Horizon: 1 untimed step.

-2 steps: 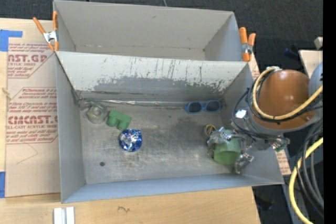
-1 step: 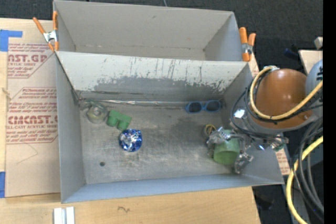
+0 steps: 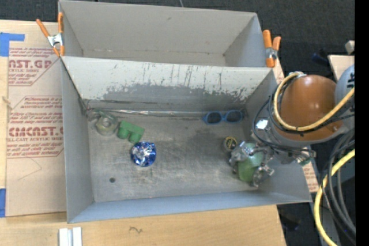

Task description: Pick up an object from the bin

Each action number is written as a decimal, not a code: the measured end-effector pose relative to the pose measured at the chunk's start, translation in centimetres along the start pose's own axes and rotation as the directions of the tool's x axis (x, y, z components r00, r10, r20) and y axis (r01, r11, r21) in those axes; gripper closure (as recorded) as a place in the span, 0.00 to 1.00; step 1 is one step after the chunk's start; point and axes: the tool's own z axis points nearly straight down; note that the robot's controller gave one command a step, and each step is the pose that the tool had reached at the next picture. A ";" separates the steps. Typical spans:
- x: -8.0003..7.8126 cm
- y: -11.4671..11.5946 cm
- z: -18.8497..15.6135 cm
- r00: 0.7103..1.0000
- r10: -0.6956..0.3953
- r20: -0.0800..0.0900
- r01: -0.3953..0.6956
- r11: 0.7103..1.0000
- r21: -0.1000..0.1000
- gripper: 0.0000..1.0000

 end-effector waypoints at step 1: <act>-0.4 0.4 -1.2 1.000 -0.004 -0.005 0.004 1.000 -0.001 1.00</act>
Offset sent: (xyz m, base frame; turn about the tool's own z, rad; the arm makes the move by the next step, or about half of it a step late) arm -0.0001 0.0000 0.0125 0.0000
